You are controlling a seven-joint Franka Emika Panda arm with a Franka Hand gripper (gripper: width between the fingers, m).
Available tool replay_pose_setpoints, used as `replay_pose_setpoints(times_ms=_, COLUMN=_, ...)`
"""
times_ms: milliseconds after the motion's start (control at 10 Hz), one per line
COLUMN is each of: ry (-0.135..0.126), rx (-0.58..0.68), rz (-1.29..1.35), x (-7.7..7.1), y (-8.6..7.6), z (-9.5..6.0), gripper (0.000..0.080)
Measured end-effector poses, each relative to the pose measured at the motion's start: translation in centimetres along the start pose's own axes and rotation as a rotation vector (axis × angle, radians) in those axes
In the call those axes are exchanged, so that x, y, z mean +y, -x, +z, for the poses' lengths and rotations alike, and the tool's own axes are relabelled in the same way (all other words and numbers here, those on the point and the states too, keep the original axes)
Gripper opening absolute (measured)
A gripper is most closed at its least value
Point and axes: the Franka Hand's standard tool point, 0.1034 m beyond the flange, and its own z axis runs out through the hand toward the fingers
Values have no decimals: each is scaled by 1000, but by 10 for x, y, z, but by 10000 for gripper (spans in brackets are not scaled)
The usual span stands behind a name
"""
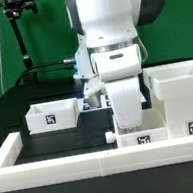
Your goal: Assemble drawer
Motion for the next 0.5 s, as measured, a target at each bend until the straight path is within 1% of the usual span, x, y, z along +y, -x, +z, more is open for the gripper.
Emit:
replay_pose_setpoints(times_ms=200, ry=3, rx=-2, rz=-62, x=2, y=-7, z=0, gripper=42)
replay_pose_setpoints(times_ms=500, ry=3, rx=-2, rz=-56, x=2, y=-5, z=0, gripper=42)
